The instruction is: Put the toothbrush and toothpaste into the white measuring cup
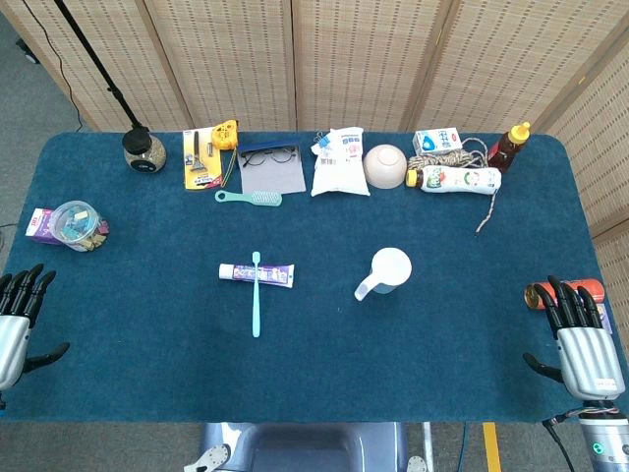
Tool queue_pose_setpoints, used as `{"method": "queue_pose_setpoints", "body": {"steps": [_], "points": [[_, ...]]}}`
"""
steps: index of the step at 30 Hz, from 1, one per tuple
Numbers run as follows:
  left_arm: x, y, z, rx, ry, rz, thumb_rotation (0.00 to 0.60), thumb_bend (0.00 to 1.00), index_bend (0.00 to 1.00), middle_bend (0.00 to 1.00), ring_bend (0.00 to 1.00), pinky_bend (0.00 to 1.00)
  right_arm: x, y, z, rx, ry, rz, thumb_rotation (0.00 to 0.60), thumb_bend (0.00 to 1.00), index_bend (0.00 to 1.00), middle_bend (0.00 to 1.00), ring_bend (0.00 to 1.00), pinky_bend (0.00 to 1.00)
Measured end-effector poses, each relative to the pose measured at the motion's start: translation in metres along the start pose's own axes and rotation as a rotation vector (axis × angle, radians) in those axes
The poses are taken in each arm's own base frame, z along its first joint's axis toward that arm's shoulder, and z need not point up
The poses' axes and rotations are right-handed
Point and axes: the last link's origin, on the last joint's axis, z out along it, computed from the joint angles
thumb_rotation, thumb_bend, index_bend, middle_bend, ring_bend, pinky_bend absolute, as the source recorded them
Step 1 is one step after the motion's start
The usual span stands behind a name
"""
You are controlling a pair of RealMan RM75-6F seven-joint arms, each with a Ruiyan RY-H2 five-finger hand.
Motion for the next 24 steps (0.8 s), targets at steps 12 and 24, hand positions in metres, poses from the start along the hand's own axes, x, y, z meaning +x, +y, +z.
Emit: {"method": "queue_pose_setpoints", "body": {"steps": [12, 24], "points": [[0.0014, -0.0014, -0.0009, 0.0, 0.006, -0.008, 0.6, 0.03, 0.0, 0.0, 0.0, 0.0, -0.0017, -0.001, 0.0009, 0.0, -0.011, 0.004, 0.6, 0.0, 0.0, 0.0, 0.0, 0.0], [0.0032, -0.0014, -0.0043, -0.008, 0.007, -0.019, 0.6, 0.03, 0.0, 0.0, 0.0, 0.0, -0.0087, -0.005, 0.0027, 0.024, -0.055, 0.044, 0.6, 0.0, 0.0, 0.0, 0.0, 0.0]]}}
